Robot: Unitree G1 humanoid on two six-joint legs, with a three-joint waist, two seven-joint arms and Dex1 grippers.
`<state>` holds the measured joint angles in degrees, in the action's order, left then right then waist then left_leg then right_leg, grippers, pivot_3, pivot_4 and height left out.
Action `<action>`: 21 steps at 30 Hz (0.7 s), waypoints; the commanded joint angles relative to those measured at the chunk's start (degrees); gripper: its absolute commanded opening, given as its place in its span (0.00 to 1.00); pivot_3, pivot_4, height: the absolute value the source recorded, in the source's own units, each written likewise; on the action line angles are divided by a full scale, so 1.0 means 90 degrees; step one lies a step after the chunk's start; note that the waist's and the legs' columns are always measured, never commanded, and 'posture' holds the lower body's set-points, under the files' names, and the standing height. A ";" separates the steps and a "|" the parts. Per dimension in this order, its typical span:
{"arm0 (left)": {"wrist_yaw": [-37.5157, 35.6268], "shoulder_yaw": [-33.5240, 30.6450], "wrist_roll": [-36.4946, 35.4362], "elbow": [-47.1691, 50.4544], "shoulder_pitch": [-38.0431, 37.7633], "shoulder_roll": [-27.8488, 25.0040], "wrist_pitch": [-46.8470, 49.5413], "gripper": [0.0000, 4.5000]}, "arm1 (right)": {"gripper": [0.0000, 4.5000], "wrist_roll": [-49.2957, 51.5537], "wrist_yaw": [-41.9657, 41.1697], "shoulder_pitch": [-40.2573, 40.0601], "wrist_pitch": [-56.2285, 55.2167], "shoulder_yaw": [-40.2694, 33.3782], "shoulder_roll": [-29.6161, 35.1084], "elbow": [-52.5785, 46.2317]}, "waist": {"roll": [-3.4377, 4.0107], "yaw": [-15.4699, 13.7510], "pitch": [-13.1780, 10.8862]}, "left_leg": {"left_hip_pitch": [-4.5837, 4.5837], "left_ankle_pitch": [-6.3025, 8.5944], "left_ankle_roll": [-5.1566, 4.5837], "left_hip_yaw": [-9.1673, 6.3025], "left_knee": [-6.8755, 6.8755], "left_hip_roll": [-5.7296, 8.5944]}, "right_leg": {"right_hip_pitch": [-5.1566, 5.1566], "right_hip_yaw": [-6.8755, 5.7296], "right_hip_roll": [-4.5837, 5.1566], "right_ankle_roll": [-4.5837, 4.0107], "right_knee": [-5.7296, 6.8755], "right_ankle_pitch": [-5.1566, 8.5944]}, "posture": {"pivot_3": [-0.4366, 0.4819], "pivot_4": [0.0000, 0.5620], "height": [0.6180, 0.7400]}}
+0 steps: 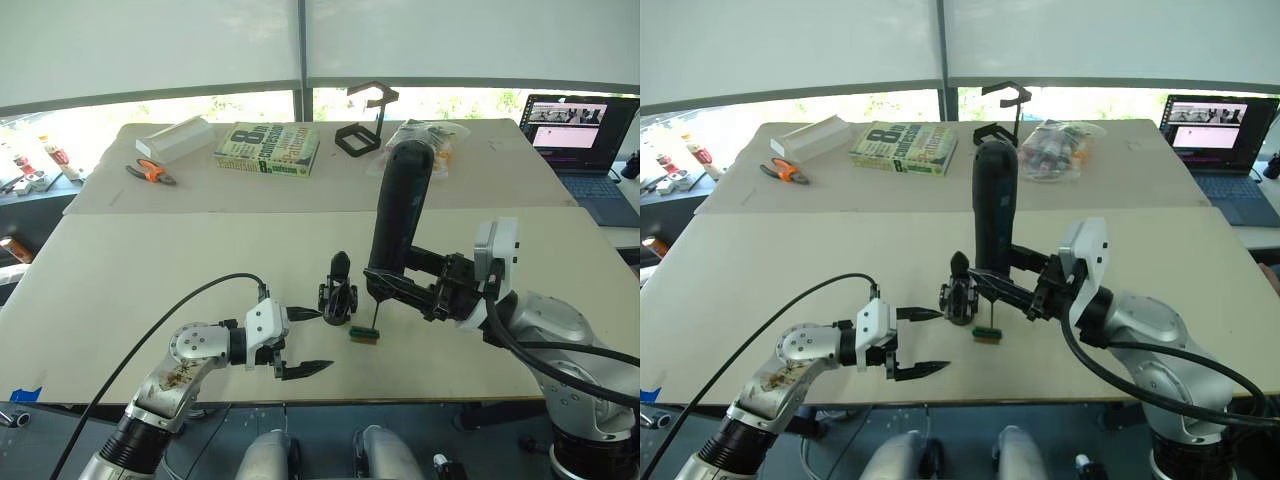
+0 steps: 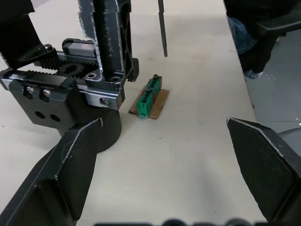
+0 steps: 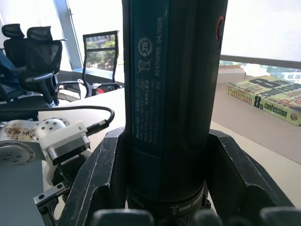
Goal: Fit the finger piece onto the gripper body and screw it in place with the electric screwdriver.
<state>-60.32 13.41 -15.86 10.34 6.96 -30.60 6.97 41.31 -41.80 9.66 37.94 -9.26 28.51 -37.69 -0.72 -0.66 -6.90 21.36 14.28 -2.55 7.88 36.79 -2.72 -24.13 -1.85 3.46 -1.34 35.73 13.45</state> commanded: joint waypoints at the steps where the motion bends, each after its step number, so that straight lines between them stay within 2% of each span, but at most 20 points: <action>1: -0.0094 0.0004 -0.0035 0.0080 0.0074 -0.0005 -0.0164 1.00 | 0.43 -0.0080 -0.0155 -0.0068 -0.0541 -0.0010 0.0035 0.0004 | 0.0000 -0.0002 0.0000 | 0.0001 0.0000 0.0000 0.0000 0.0000 0.0000 | -0.0001 -0.0001 0.0000 0.0001 0.0000 0.0000 | 0.48 0.27 1.00; 10: -0.0200 0.0000 0.0005 -0.0168 0.0132 -0.0024 -0.0263 1.00 | 0.43 -0.0299 -0.0314 -0.0440 -0.1108 0.0092 0.0041 0.0201 | -0.0001 -0.0001 -0.0001 | 0.0001 0.0000 0.0000 0.0000 0.0000 -0.0001 | -0.0003 -0.0001 -0.0002 0.0002 0.0000 0.0001 | 0.48 0.27 1.00; 21: -0.0199 0.0009 0.0020 -0.0169 0.0255 -0.0061 -0.0211 1.00 | 0.43 -0.0257 -0.0295 -0.0425 -0.1216 0.0070 0.0043 0.0217 | -0.0001 -0.0001 -0.0001 | 0.0001 0.0000 0.0000 0.0000 0.0000 -0.0002 | -0.0002 -0.0001 -0.0001 0.0001 0.0000 0.0001 | 0.48 0.27 1.00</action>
<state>-61.85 13.49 -15.57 6.81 8.43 -30.95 5.23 37.29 -44.50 5.00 29.33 -7.37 28.74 -33.66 -0.73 -0.67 -6.91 21.37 14.28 -2.55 7.88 36.79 -2.74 -24.15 -1.86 3.45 -1.33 35.72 13.46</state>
